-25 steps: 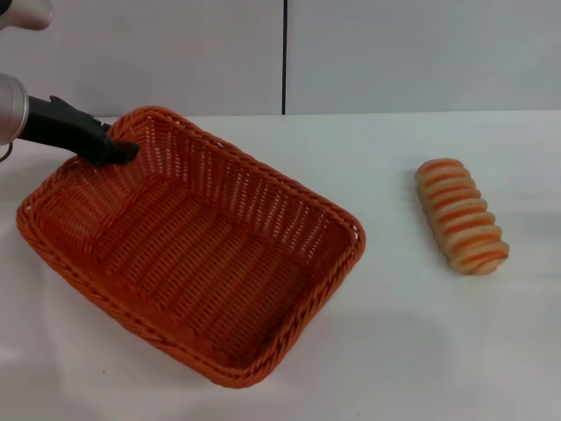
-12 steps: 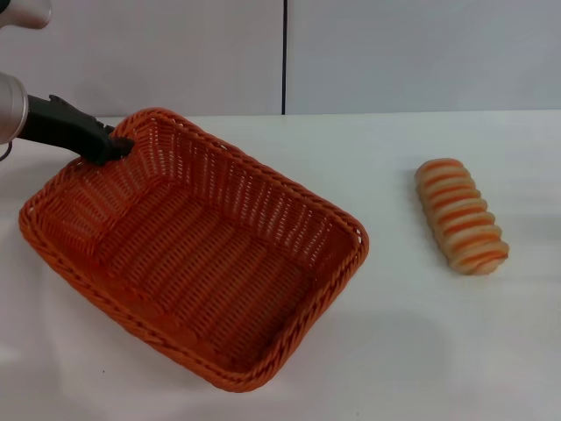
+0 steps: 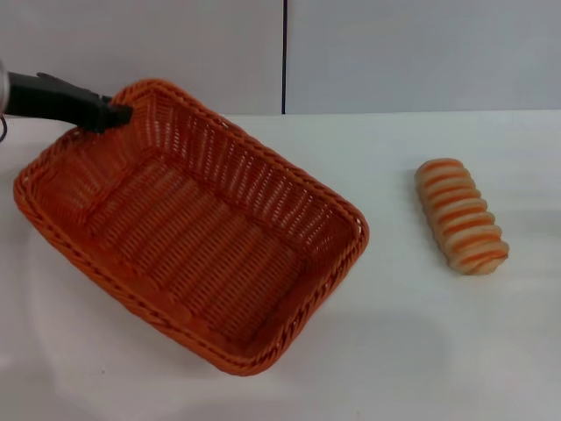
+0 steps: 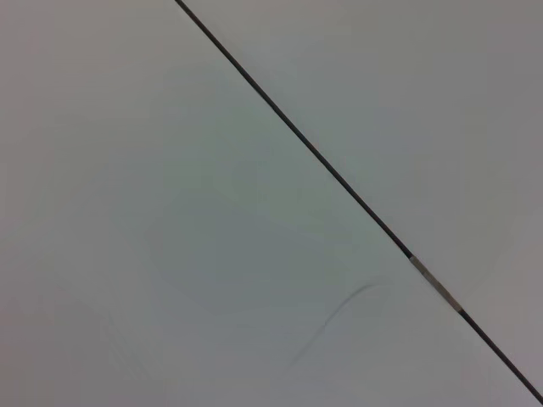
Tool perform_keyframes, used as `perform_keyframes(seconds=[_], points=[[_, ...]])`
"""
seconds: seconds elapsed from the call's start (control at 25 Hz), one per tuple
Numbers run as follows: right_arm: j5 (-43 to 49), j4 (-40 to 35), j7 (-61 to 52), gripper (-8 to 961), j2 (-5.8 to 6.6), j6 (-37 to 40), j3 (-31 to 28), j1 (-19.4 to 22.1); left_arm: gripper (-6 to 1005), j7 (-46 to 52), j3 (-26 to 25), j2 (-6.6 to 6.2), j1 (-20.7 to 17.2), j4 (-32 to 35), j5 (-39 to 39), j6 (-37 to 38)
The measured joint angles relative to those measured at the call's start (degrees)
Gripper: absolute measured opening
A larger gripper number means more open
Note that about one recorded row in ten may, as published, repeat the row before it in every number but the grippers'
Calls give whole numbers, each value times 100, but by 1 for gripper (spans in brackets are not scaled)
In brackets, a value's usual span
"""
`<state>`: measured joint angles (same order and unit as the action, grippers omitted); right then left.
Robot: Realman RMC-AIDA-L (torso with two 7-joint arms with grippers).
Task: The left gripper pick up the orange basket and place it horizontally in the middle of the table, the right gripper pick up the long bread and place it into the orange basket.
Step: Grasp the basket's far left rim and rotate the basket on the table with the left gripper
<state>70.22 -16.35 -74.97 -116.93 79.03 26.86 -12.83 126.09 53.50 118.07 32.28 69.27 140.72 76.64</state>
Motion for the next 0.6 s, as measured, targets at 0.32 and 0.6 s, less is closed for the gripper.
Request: perform_keyframes(seconds=[0.32, 0.6], points=[[1, -9, 0, 530, 4, -3, -123, -4, 189, 192, -727, -38, -232, 330, -751, 645], [1, -12, 0, 531, 12, -53, -134, -81, 181, 369, -1511, -64, -283, 469, -1263, 1327]])
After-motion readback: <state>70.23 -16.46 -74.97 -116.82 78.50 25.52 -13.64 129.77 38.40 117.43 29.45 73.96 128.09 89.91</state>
